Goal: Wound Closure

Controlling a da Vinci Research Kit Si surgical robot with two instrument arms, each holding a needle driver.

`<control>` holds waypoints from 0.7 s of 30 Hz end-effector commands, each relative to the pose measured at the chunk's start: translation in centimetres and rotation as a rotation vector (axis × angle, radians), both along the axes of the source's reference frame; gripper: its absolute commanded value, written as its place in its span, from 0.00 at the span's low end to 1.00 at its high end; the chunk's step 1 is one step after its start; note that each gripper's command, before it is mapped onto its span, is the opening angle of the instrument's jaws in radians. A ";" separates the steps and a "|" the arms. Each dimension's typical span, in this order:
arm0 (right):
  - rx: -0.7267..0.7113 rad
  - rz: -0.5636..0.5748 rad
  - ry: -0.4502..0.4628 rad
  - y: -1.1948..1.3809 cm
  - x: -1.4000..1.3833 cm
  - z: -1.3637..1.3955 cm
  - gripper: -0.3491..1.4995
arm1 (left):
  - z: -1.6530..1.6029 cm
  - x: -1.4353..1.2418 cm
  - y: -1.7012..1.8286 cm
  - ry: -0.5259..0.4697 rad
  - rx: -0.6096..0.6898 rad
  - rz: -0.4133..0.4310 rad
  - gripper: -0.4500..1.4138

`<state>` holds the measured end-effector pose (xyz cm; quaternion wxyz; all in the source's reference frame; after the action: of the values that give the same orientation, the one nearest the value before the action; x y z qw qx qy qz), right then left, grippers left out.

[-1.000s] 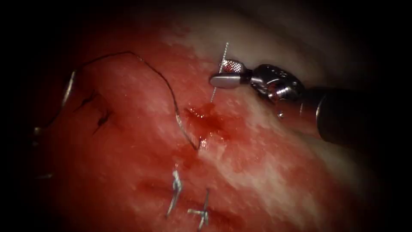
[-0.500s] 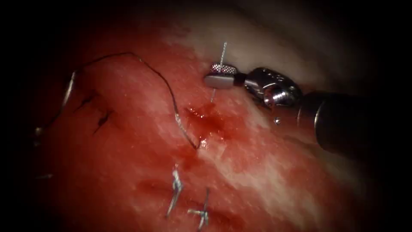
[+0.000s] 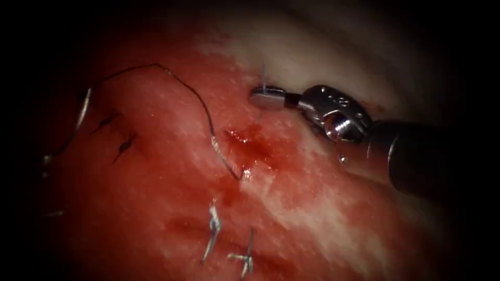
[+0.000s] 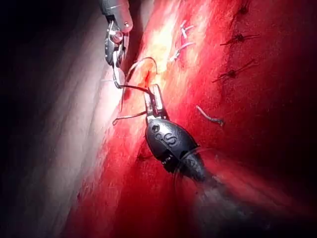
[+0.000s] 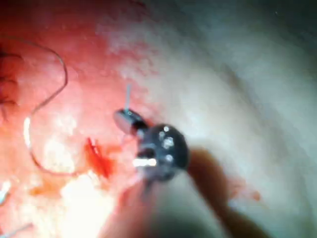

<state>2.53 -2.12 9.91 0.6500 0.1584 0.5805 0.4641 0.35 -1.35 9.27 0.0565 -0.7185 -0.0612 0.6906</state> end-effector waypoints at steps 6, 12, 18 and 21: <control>-0.005 0.009 0.015 0.05 0.03 -0.06 0.00 | 0.06 -0.07 0.01 0.000 0.000 -0.001 0.00; -0.012 0.021 0.026 0.05 0.02 -0.06 0.00 | 0.07 -0.09 -0.01 0.002 -0.002 -0.003 0.00; -0.013 0.025 0.026 0.03 0.05 -0.08 0.53 | 0.10 -0.14 -0.04 0.019 0.011 0.008 0.00; -0.029 0.052 0.049 0.01 0.08 -0.10 0.83 | 0.10 -0.20 -0.06 0.097 0.167 0.050 0.50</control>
<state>2.52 -2.10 9.76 0.6250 0.1435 0.6074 0.4688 0.19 -1.44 9.32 0.1049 -0.6646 -0.1467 0.7251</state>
